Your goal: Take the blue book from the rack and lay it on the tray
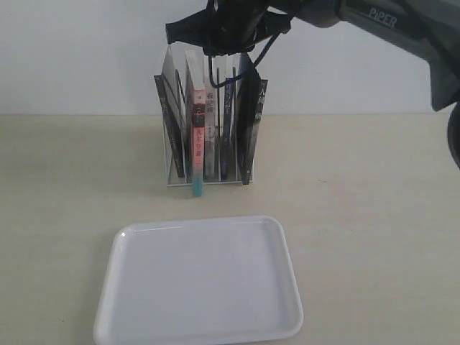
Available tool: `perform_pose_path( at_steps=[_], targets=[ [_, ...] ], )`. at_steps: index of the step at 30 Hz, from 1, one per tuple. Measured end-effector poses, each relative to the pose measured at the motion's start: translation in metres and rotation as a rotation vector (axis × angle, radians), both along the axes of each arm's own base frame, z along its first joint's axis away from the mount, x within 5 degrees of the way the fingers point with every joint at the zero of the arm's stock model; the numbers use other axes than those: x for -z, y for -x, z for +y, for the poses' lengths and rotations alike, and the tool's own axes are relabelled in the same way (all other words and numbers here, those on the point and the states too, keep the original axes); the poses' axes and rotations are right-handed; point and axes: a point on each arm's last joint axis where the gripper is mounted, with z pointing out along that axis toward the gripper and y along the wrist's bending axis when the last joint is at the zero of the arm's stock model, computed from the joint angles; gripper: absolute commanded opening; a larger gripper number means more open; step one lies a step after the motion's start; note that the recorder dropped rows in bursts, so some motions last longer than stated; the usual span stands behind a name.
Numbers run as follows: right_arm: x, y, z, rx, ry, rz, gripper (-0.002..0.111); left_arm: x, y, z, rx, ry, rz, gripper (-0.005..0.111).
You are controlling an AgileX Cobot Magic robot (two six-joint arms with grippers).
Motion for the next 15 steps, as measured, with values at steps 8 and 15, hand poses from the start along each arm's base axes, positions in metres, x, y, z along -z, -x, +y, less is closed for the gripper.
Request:
perform_pose_path(
  at_steps=[8,15],
  targets=[
    [0.0041,-0.0053,-0.0026,0.006,-0.006,-0.005,0.029,0.0000,0.0000,0.0000,0.000,0.000,0.000,0.005],
    [0.0051,-0.0058,-0.0021,0.010,-0.014,-0.004,0.029,0.0000,0.0000,0.0000,0.000,0.000,0.000,0.005]
  ],
)
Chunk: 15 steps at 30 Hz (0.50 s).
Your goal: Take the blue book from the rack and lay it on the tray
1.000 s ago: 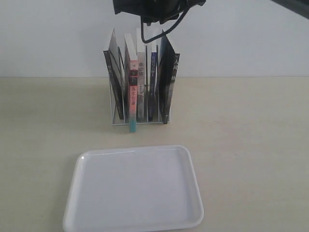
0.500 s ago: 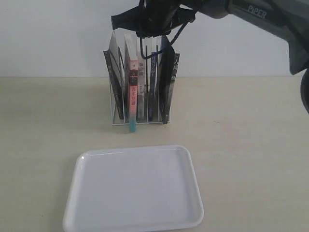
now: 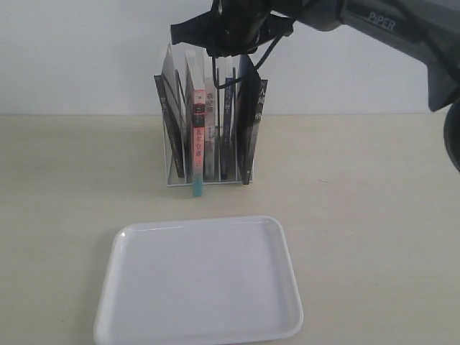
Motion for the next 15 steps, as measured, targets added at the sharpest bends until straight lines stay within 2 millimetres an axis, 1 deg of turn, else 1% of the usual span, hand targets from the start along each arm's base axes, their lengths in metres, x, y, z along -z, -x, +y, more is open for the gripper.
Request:
perform_pose_path(
  at_steps=[8,15],
  targets=[
    [0.0040,0.0026,-0.0028,0.022,0.022,0.052,0.029,0.0000,0.0000,0.0000,0.000,0.000,0.000,0.005],
    [0.0031,0.0002,0.0003,0.017,-0.016,0.024,0.029,0.0000,0.0000,0.0000,0.000,0.000,0.000,0.005]
  ],
)
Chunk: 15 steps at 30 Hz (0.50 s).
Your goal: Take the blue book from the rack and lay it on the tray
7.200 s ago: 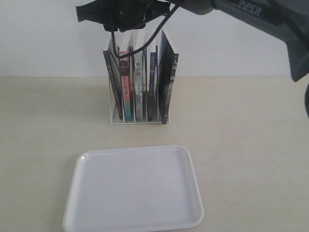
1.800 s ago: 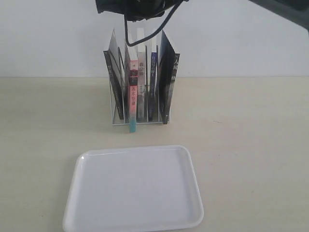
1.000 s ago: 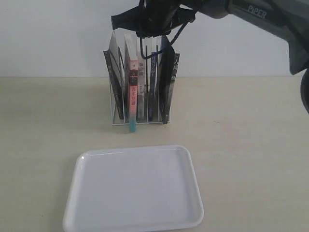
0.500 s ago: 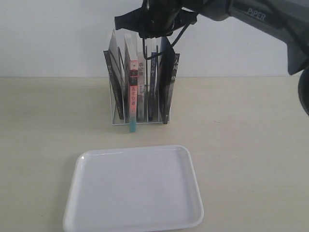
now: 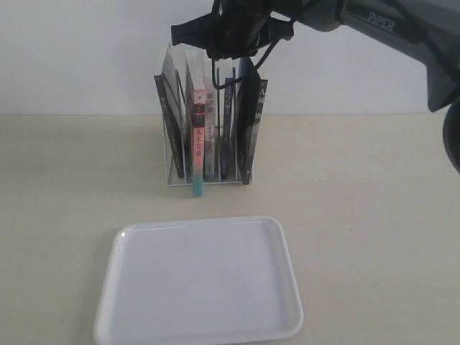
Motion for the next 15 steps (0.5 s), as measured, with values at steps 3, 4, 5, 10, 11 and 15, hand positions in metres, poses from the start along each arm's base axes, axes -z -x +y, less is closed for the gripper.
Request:
perform_pose_path(
  at_steps=[3,4,5,10,11,15],
  targets=[
    [0.002,-0.001,0.001,0.001,-0.004,-0.006,0.029,0.000,0.000,0.000,0.000,0.000,0.000,0.005],
    [0.004,-0.002,0.001,0.004,-0.003,-0.005,0.029,0.000,0.000,0.000,0.000,0.000,0.000,0.005],
    [0.008,-0.003,0.002,0.007,0.002,-0.001,0.029,0.000,0.000,0.000,0.000,0.000,0.000,0.005],
    [0.013,-0.007,0.003,0.007,0.007,-0.022,0.029,0.000,0.000,0.000,0.000,0.000,0.000,0.005],
    [0.012,-0.008,0.003,0.007,0.005,-0.029,0.029,0.000,0.000,0.000,0.000,0.000,0.000,0.005],
    [0.014,-0.009,0.004,0.005,0.015,-0.046,0.029,0.000,0.000,0.000,0.000,0.000,0.000,0.005]
  ],
)
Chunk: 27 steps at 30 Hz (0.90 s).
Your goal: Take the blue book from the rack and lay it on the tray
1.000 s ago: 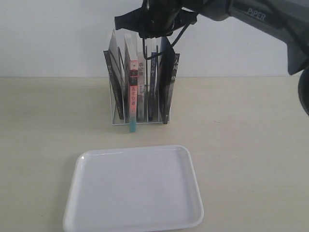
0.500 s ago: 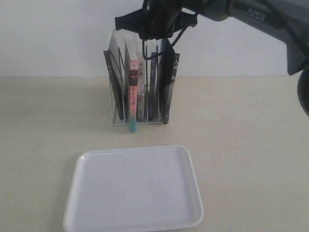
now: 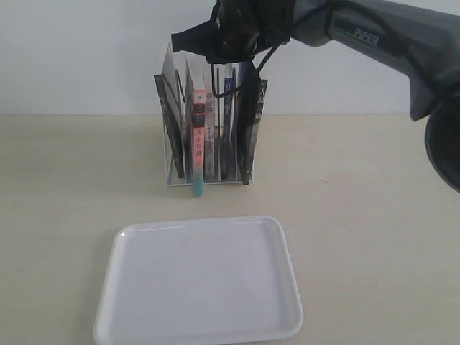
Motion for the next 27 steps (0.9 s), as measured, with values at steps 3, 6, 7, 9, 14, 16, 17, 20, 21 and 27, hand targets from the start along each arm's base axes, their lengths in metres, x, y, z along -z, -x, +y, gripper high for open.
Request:
perform_pose_path(
  at_steps=[3,6,7,9,14,16,17,20,21,27],
  targets=[
    [0.001,-0.001,-0.001,0.012,0.006,-0.008,0.029,0.000,0.000,0.000,0.000,0.000,0.000,0.005],
    [0.003,-0.002,-0.002,0.019,0.013,-0.008,0.029,0.000,0.000,0.000,0.000,0.000,0.000,0.005],
    [0.004,-0.003,-0.002,0.022,0.013,-0.007,0.029,0.000,0.000,0.000,0.000,0.000,0.000,0.005],
    [0.004,-0.003,-0.002,0.025,0.015,-0.011,0.029,0.000,0.000,0.000,0.000,0.000,0.000,0.005],
    [0.004,-0.003,-0.002,0.029,0.015,-0.013,0.029,0.000,0.000,0.000,0.000,0.000,0.000,0.005],
    [0.003,-0.003,-0.002,0.031,0.011,-0.014,0.029,0.000,0.000,0.000,0.000,0.000,0.000,0.005],
    [0.003,-0.003,-0.002,0.033,0.009,-0.014,0.029,0.000,0.000,0.000,0.000,0.000,0.000,0.005],
    [0.004,-0.004,-0.002,0.037,0.009,-0.011,0.029,0.000,0.000,0.000,0.000,0.000,0.000,0.005],
    [0.004,-0.003,-0.002,0.039,0.008,-0.009,0.029,0.000,0.000,0.000,0.000,0.000,0.000,0.005],
    [0.011,-0.005,-0.002,0.049,0.018,0.011,0.029,0.000,0.000,0.000,0.000,0.000,0.000,0.005]
  ],
)
